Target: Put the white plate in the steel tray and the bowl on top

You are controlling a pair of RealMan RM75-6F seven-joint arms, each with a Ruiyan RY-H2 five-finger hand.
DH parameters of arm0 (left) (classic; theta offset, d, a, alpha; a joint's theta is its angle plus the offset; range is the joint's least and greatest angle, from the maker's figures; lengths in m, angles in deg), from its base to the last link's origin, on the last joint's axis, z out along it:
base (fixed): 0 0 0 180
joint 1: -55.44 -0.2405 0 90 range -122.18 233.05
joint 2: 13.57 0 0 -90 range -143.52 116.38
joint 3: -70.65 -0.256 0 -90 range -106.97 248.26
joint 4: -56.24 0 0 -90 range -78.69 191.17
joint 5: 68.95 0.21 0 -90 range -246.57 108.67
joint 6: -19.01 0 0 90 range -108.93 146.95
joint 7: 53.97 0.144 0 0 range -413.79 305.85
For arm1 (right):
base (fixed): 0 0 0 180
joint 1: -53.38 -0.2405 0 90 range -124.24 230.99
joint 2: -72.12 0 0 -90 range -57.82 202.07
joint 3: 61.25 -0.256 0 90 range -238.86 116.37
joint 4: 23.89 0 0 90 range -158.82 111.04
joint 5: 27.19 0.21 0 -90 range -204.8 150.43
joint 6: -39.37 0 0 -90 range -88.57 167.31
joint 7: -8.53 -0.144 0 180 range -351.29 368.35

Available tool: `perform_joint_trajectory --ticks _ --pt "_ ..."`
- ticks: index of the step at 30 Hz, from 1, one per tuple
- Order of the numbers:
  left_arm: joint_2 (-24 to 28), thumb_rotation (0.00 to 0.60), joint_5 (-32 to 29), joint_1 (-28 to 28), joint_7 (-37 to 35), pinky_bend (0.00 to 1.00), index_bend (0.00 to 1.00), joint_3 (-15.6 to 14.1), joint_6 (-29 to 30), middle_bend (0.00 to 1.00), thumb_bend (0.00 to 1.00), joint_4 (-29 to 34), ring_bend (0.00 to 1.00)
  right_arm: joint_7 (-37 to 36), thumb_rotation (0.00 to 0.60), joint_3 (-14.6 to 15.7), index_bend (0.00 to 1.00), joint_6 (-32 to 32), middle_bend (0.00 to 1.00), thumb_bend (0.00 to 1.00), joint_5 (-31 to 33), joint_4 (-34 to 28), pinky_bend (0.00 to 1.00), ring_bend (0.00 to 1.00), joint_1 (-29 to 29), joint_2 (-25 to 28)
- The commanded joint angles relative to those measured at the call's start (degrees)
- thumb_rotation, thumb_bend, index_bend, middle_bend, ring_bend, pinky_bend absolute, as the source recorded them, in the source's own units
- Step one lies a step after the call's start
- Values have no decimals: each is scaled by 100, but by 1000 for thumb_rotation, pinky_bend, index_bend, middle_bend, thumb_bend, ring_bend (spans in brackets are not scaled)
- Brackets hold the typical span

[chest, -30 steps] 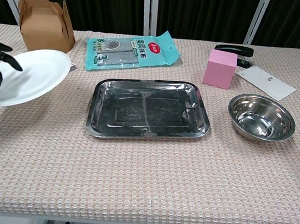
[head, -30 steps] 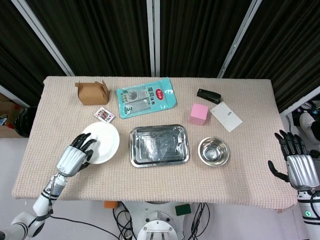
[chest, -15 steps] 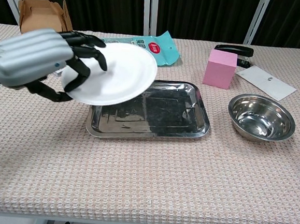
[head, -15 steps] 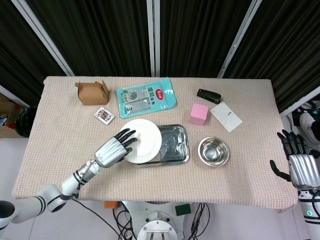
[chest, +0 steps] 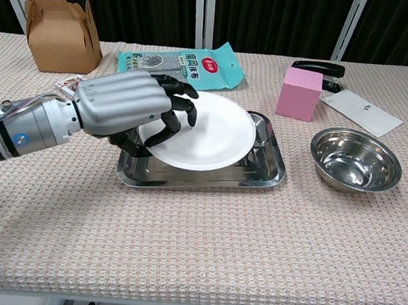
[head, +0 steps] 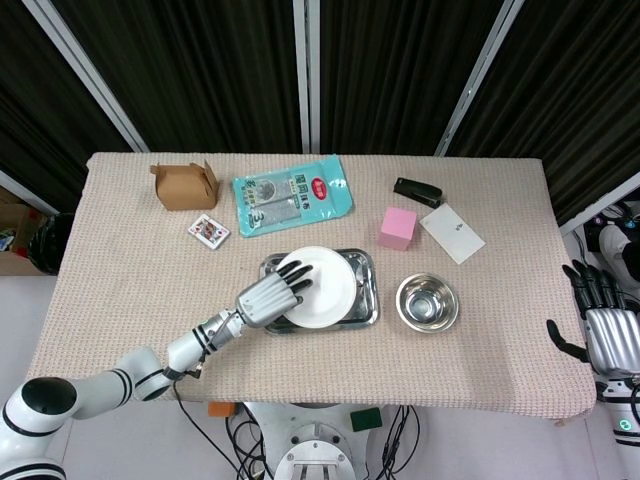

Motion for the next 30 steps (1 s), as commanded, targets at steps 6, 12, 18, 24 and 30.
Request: perform_joint_trajectory --ticks 6,12,18,24,30 --pt "-167 600 -153 150 -48 185 732 -56 -240 301 370 -249 117 -52 573 -14 0 -13 0 353 30 55 0 0 2 -11" --pt "-247 600 -185 213 -68 185 717 -110 -237 301 369 -399 117 -84 572 -18 0 -22 0 353 42 87 0 0 3 -23" --pt "-265 600 -167 231 -109 185 636 -210 -168 301 363 -459 116 -87 572 -21 0 -31 0 352 44 98 0 0 -1 -28" --pt "-252 600 -198 235 -122 185 584 -270 -149 300 362 -509 117 -81 575 -19 0 -33 0 352 43 98 0 0 1 -35" --pt "-203 600 -164 238 -119 185 437 -361 -94 291 362 -484 117 -65 572 -24 0 -73 0 353 65 104 0 0 -14 -42"
